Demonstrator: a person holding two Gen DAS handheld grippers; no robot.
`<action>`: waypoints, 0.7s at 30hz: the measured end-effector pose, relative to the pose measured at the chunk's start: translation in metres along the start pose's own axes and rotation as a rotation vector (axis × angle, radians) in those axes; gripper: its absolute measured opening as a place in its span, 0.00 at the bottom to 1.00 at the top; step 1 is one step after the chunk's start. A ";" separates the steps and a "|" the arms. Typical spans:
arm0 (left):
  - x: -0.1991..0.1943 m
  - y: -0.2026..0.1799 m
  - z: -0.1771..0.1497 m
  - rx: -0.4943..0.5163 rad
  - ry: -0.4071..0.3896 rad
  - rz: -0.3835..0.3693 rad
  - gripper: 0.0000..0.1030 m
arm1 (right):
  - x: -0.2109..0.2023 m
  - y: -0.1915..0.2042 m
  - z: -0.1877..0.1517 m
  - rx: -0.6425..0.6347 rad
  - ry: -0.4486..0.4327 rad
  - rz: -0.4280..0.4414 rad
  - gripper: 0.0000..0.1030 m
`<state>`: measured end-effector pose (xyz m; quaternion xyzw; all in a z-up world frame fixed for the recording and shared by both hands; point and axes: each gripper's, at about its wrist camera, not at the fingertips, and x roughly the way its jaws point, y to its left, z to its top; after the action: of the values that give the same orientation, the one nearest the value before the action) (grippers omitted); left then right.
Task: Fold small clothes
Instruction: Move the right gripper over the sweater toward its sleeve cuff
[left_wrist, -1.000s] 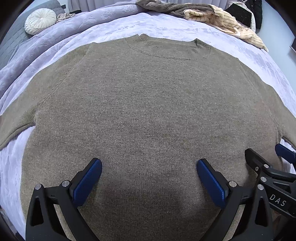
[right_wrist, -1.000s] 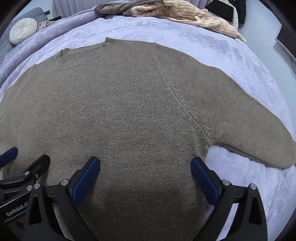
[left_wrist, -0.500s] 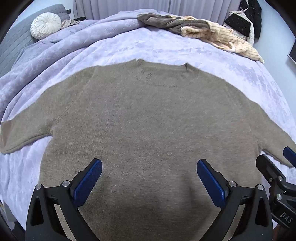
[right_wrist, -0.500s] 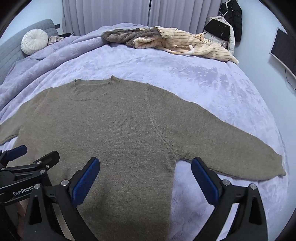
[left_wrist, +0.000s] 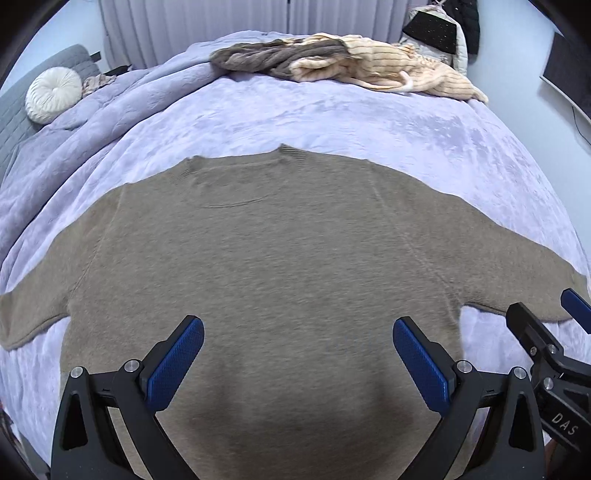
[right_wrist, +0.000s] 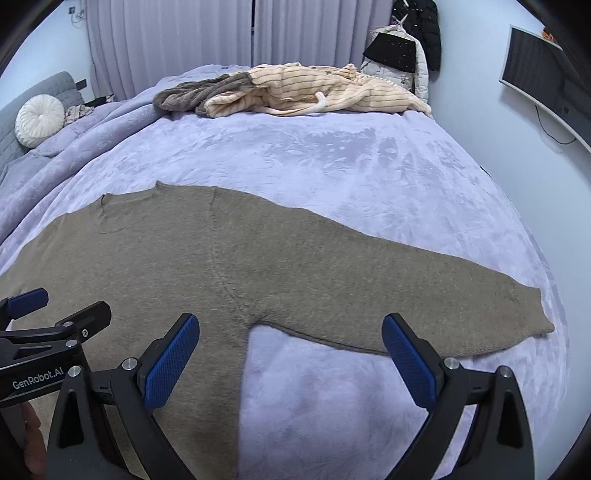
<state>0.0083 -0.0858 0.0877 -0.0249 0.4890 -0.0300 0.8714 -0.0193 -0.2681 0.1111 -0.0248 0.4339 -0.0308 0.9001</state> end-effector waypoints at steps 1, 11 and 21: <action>0.001 -0.007 0.001 0.005 0.001 -0.007 1.00 | 0.002 -0.009 0.000 0.017 0.003 -0.009 0.97; 0.015 -0.062 0.015 0.086 0.039 0.009 1.00 | 0.015 -0.084 -0.003 0.140 0.015 -0.073 0.97; 0.036 -0.112 0.032 0.128 0.066 -0.017 1.00 | 0.024 -0.186 -0.020 0.323 0.044 -0.163 0.97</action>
<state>0.0510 -0.2001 0.0823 0.0280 0.5141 -0.0695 0.8544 -0.0264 -0.4554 0.0934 0.0858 0.4396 -0.1735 0.8771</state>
